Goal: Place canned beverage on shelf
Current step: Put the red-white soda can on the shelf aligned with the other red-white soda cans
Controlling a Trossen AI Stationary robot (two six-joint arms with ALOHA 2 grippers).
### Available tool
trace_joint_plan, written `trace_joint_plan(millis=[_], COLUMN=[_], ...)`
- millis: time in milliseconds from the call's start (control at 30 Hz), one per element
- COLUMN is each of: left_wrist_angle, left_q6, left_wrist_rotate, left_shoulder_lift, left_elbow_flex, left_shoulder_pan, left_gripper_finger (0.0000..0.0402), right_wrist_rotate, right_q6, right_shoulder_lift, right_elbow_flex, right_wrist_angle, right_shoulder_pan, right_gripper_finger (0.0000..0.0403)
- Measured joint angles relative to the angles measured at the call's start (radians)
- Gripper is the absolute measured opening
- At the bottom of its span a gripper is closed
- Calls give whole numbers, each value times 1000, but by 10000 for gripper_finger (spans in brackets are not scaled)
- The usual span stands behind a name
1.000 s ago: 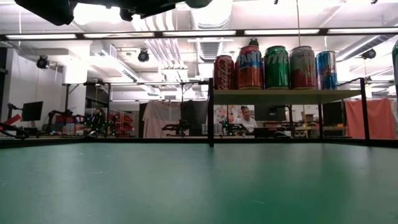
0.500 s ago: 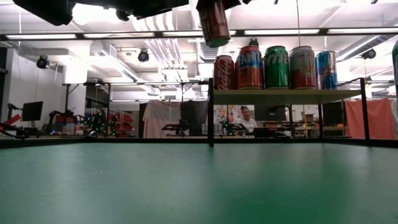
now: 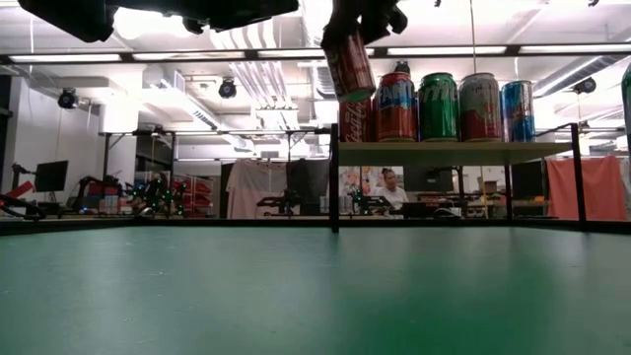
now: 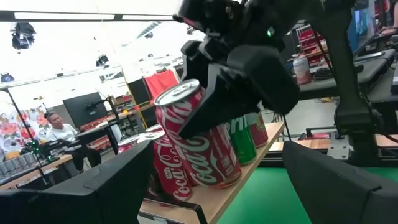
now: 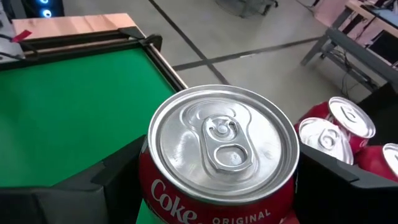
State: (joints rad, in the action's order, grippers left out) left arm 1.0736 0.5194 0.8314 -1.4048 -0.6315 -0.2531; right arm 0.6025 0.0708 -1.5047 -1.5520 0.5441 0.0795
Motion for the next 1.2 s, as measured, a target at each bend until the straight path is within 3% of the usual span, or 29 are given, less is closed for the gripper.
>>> trace_joint_plan(millis=[467,600,900,1033,1200], left_wrist_angle=[-20,-21,-55,-91,-114], left_q6=[14,19,16,1,-85], left_wrist_rotate=[0,1,-2,-45,-184], left_shoulder_lift=[0,0,0,0,0], left_elbow_flex=[0,0,0,0,0], left_shoulder_pan=[0,0,7,12,42], left_gripper_finger=[339,339,339,339,339], right_wrist_rotate=[10,56,47,-41,-221], right_q6=[0,7,-1,-39,-92], right_shoulder_lift=[38,43,50,80,136], right_elbow_flex=[183,214,237,218,209], right_wrist_angle=[-223,-238,-273,-284,-288], right_shoulder_pan=[11,13,11,-17,-69], right_gripper_finger=[294,294,294,294,294])
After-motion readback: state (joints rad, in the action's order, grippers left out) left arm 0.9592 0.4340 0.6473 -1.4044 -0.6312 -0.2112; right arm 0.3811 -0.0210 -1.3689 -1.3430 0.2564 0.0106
